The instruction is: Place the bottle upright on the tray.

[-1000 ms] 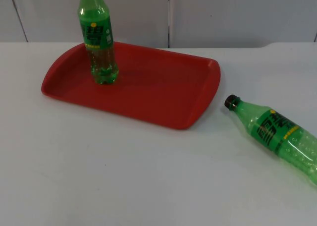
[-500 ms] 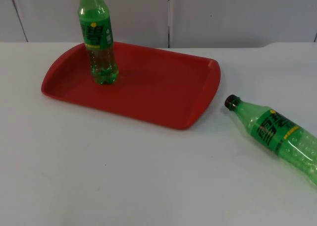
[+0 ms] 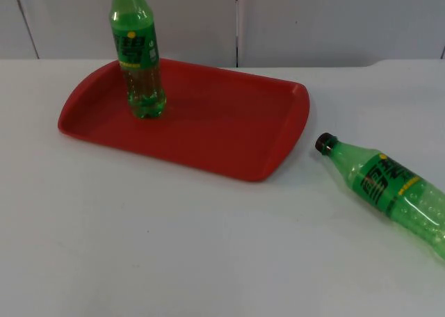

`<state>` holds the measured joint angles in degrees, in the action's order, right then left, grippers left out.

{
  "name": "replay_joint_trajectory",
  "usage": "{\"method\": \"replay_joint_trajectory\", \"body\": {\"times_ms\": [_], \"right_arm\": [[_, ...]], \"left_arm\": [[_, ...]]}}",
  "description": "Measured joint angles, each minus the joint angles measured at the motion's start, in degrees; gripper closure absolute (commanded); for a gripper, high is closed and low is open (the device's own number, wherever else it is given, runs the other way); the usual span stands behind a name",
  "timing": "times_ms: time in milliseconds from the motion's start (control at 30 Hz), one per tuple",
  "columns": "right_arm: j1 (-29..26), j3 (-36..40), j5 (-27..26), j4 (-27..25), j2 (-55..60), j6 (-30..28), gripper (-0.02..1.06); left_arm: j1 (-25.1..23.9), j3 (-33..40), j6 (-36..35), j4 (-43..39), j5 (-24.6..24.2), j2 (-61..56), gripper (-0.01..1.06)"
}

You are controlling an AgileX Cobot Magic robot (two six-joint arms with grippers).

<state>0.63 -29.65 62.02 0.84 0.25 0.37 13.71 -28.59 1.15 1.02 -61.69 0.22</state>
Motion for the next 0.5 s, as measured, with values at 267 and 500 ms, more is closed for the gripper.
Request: {"method": "replay_joint_trajectory", "body": {"times_ms": [267,500], "right_arm": [[0.0,0.0,0.0,0.0,0.0,0.0,0.23],[0.0,0.0,0.0,0.0,0.0,0.0,0.23]], "left_arm": [[0.0,0.0,0.0,0.0,0.0,0.0,0.0],[0.0,0.0,0.0,-0.1,0.0,0.0,0.0]]}}
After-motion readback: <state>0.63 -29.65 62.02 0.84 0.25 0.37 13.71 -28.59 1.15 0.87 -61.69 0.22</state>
